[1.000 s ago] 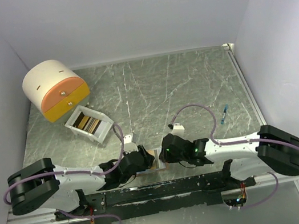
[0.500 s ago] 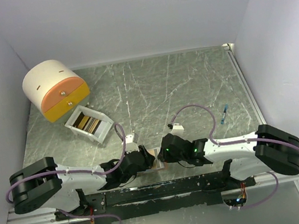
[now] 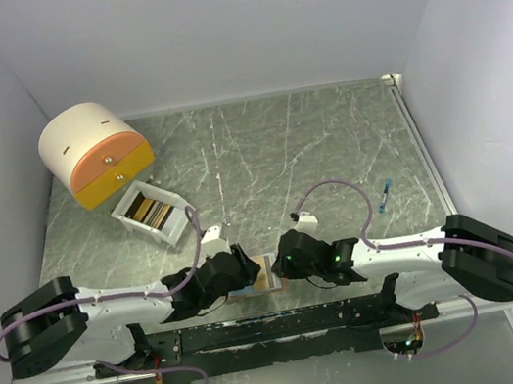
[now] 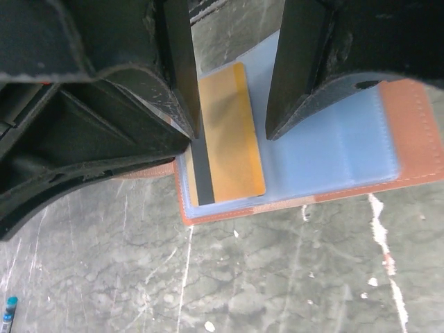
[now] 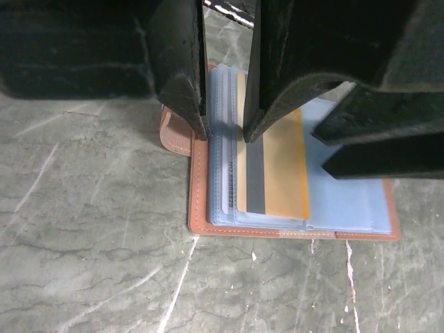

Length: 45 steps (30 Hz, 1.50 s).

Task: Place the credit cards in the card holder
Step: Insert the credit card into the card holder, then close the card holder at the center of the board.

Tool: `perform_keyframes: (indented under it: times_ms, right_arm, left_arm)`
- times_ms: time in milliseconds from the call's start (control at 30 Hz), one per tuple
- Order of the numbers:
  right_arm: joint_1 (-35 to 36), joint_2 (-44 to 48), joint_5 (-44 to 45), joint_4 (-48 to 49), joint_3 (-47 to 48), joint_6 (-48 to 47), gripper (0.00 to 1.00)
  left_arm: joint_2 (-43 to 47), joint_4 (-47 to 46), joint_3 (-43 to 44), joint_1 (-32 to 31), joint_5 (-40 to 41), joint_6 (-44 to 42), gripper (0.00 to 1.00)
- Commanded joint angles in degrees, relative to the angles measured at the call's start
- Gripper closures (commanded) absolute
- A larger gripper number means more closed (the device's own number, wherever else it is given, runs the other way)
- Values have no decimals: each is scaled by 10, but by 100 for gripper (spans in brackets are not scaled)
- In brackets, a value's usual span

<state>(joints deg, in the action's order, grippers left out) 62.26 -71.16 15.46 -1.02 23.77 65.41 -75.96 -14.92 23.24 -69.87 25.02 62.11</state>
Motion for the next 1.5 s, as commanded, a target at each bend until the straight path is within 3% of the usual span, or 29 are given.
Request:
perform_keyframes:
  times_ms: [0,267,500,700,1133,1467]
  right_arm:
    - [1,14,27,-60,18,-11,74]
    - [0,34,43,-150,79,-74,70]
    - [-15,33,56,-237,126,-150,68]
    - [-34,15,46,-270,156,-199,64]
    - [-56,-6,-20,-205,127,-204,62]
    - [-57,-17,-49,-163,98,-189,65]
  left_arm:
    - [46,83,18,45,-39,16,46]
    - [123,245,36,107,-62,-12,43]
    - [189,300,12,180,-134,-41,40]
    - [200,328,0,202,-164,-49,38]
    - [145,187,-43,223,-242,-71,37]
    - [82,132,-42,223,-264,-86,44]
